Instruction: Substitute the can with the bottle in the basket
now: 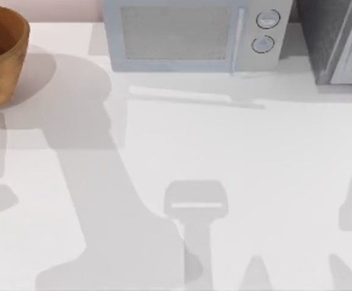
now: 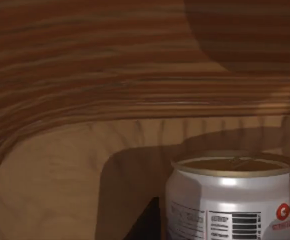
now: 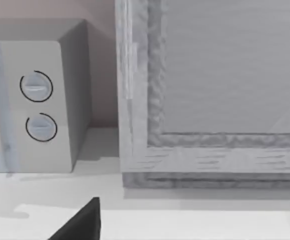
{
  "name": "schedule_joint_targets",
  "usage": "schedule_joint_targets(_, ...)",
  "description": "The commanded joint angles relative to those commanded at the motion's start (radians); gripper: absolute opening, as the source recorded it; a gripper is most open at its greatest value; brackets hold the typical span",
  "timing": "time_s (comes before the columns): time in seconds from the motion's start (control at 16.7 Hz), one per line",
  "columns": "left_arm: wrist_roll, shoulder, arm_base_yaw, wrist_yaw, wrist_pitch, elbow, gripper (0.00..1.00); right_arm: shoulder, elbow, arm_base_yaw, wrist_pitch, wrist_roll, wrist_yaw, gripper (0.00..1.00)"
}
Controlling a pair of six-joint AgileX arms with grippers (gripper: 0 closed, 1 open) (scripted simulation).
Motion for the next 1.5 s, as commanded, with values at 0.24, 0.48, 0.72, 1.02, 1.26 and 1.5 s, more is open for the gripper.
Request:
schedule_joint_targets(0.24,0.0,0.0,0.0,0.0,0.0,0.0,0.17,0.0,0.0,0.0,0.0,0.0,0.0,1.0)
schedule_joint_targets(0.48,0.0,0.0,0.0,0.0,0.0,0.0,0.0,0.0,0.0,0.0,0.0,0.0,0.0,1.0)
schedule_joint_targets(0.72,0.0,0.0,0.0,0.0,0.0,0.0,0.0,0.0,0.0,0.0,0.0,0.0,0.0,1.0)
schedule_joint_targets(1.02,-0.005,-0.052,-0.007,0.005,-0.001,-0.013,0.0,0.0,0.0,0.0,0.0,0.0,0.0,1.0)
schedule_joint_targets(1.26,-0.041,-0.195,-0.01,-0.032,0.064,-0.154,0.0,0.0,0.0,0.0,0.0,0.0,0.0,1.0)
schedule_joint_targets(1.5,-0.08,-0.507,-0.034,-0.09,0.218,-0.443,0.0,0.0,0.0,0.0,0.0,0.0,0.0,1.0)
